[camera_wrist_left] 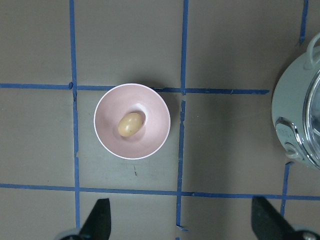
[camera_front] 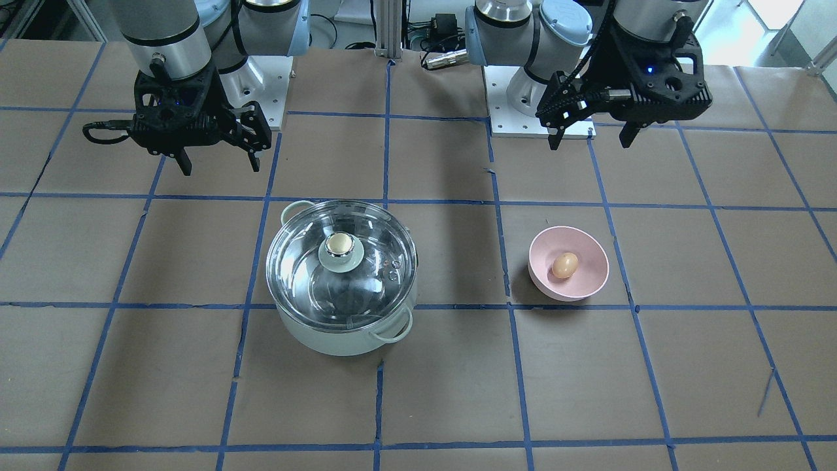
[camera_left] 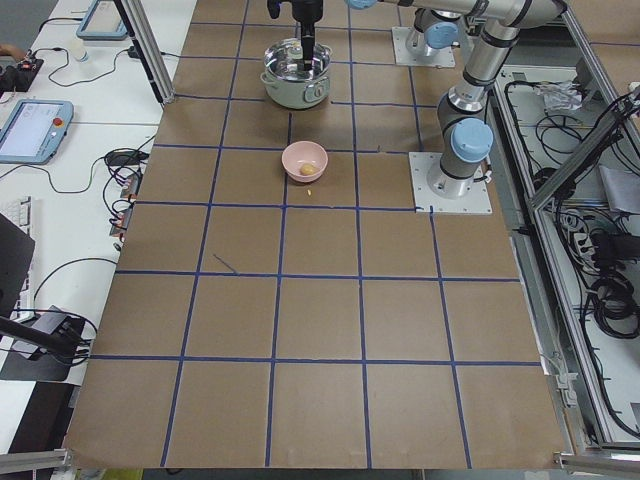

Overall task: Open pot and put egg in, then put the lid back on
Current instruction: 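Lower the right gripper onto the lid knob while the left moves over the bowl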

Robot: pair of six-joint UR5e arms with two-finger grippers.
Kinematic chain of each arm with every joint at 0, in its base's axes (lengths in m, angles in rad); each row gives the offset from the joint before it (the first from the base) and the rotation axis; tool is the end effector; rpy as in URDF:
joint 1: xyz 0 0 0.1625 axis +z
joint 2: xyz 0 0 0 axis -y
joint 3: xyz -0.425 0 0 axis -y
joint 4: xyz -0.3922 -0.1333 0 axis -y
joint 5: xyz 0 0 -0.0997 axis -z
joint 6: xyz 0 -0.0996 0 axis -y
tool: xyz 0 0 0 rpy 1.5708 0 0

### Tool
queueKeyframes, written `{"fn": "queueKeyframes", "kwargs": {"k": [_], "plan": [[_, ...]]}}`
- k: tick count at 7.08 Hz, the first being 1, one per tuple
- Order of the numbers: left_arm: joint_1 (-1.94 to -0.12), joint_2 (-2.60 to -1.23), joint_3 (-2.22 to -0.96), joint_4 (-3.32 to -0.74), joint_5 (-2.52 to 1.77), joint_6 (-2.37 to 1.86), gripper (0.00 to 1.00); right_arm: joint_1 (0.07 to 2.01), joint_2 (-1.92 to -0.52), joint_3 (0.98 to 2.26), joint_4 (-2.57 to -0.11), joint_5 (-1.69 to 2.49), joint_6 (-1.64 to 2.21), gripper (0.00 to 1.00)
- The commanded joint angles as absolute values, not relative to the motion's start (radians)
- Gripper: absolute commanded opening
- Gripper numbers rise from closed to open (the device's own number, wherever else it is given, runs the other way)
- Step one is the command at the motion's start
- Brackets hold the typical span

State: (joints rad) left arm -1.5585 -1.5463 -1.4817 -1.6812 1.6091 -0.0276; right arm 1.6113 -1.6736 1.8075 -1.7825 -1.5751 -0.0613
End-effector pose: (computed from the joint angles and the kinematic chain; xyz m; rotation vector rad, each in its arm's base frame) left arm -0.1236 -0.4808 0.5326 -0.0620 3.1027 -0.0054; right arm 0.1511 -0.4465 0.4413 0.1592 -3.1301 0.1219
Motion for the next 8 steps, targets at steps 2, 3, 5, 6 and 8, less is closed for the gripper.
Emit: {"fn": "queueKeyframes", "kwargs": {"k": [2,3,5,6,8], "plan": [[-1.559,-1.546,-1.482,-1.683,1.608,-0.026,1.0,1.609,-1.674,1.813,-1.786,-1.572,-0.063,1.0],[-1.557,-1.546,-1.483,-1.683,1.608,-0.026,1.0,1.614,-1.674,1.816,-1.786,-1.572,-0.061,1.0],[-1.549,-1.545,-1.547,-1.677,1.605,-0.012,1.0,1.627,-1.664,1.803,-1.801,-1.537,-0.048,1.0],[-1.54,-1.546,-1.593,-1.663,1.6,-0.02,1.0,1.664,-1.591,1.79,-1.818,-1.466,-0.005,1.0],[-1.537,-1.568,-1.672,-1.506,1.603,-0.035,1.0,1.751,-1.45,1.752,-1.965,-1.474,0.043,1.0]]}}
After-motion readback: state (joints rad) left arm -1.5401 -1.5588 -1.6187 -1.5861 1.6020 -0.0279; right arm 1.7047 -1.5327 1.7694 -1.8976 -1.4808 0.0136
